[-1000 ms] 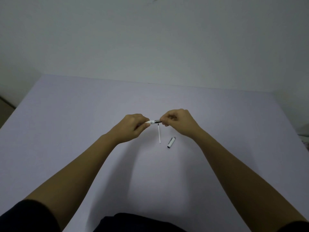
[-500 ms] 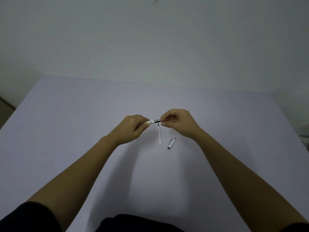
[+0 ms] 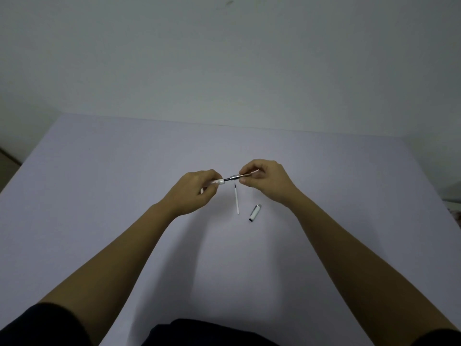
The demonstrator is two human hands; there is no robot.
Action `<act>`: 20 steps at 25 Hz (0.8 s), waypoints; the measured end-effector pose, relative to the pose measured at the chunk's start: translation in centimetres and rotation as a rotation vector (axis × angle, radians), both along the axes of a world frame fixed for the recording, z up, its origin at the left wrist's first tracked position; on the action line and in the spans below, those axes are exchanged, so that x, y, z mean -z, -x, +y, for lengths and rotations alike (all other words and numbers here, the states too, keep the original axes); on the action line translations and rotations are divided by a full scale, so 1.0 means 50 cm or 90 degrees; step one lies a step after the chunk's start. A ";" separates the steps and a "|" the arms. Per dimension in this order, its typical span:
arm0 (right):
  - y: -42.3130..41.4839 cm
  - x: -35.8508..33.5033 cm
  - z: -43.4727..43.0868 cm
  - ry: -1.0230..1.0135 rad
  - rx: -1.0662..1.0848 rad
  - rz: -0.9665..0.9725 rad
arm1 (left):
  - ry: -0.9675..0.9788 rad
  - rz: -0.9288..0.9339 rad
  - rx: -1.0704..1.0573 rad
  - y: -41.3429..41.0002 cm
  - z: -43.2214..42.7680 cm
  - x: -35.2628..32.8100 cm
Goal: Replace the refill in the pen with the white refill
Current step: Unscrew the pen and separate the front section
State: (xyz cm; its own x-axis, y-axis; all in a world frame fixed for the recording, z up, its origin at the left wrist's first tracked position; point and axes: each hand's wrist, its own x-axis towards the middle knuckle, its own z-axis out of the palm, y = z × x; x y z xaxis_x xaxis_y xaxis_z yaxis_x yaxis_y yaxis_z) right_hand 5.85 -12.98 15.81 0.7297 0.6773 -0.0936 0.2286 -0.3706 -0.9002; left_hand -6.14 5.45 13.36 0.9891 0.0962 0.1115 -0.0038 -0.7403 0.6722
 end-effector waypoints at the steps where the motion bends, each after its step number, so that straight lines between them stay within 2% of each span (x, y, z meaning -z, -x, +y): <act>1: -0.001 -0.003 0.000 -0.007 0.005 0.002 | 0.020 0.004 -0.006 0.001 -0.002 -0.001; 7: -0.009 -0.006 -0.007 -0.039 0.012 0.027 | 0.059 0.010 -0.041 -0.002 -0.012 0.005; 9: -0.011 0.003 -0.006 -0.084 0.032 0.114 | 0.109 0.016 -0.063 -0.005 -0.018 0.014; 12: -0.006 0.024 -0.002 -0.210 0.091 0.329 | 0.141 0.012 -0.094 -0.008 -0.025 0.028; 15: -0.020 0.049 -0.015 -0.302 0.194 0.393 | 0.164 0.025 -0.110 -0.006 -0.023 0.042; 17: -0.033 0.077 -0.036 -0.241 0.260 0.377 | 0.172 0.034 -0.123 -0.001 -0.017 0.052; 20: -0.035 0.149 -0.069 0.027 0.328 0.268 | 0.174 0.038 -0.131 -0.003 -0.007 0.057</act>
